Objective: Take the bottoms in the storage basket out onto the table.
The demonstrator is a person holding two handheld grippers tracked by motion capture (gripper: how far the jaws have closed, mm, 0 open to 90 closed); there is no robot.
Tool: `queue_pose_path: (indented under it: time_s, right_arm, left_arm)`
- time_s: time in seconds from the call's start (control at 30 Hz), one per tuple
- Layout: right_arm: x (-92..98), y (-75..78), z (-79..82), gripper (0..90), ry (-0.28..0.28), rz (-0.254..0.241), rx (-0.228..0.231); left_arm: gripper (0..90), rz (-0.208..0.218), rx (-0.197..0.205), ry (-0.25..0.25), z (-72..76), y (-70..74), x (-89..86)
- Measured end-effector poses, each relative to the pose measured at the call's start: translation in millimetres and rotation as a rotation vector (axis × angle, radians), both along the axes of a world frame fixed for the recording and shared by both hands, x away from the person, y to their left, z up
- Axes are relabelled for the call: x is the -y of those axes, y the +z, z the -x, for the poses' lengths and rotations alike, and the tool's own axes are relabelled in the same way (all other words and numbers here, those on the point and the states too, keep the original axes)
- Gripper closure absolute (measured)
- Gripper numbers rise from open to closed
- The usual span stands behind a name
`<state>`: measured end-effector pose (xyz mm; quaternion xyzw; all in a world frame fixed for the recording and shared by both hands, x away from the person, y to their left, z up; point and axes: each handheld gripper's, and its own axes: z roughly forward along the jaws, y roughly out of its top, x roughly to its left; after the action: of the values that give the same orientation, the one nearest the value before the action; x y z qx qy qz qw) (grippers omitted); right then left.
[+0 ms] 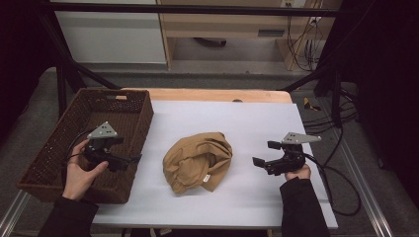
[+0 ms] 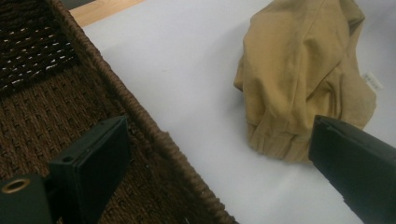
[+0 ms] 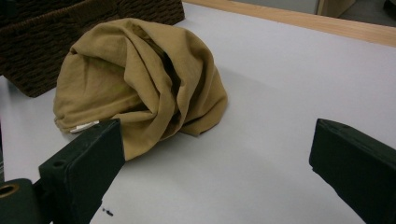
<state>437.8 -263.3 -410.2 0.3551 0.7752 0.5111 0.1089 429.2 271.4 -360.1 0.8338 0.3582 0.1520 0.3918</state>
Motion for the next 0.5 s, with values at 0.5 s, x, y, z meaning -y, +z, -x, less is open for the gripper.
queue_pose_path:
  time_s: [0.5]
  right_arm:
    - [1.4, -0.5, 0.1, 3.9, -0.001, -0.006, 0.000]
  left_arm:
    - [5.3, 0.004, -0.009, 0.017, -4.8, -9.7, -10.7]
